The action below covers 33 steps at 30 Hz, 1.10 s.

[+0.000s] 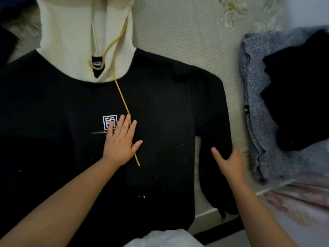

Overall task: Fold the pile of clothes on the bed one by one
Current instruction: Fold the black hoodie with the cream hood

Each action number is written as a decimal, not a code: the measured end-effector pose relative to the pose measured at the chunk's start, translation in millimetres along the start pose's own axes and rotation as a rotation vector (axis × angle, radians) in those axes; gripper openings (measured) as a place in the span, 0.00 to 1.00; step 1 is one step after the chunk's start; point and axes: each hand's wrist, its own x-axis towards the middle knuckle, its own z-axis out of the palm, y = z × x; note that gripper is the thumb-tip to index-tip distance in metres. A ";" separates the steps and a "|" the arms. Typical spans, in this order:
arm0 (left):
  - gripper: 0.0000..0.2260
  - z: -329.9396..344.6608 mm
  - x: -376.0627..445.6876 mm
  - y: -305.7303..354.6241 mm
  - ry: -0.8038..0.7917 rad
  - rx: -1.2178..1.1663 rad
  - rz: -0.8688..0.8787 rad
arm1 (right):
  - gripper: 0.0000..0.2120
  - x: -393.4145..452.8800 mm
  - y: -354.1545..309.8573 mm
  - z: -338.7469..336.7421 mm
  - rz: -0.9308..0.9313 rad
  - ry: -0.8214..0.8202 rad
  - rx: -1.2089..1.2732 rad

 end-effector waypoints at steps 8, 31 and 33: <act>0.30 -15.1 4.3 0.8 -0.114 -0.045 -0.028 | 0.10 1.9 -26.2 -14.6 0.001 0.146 0.342; 0.16 -68.1 -92.8 -115.0 0.632 -1.514 -0.948 | 0.35 -55.2 -123.9 93.5 -0.965 -0.020 -0.968; 0.09 -68.6 -85.4 -119.3 0.677 -1.680 -1.008 | 0.34 -39.0 -128.1 87.5 -0.913 -0.005 -1.024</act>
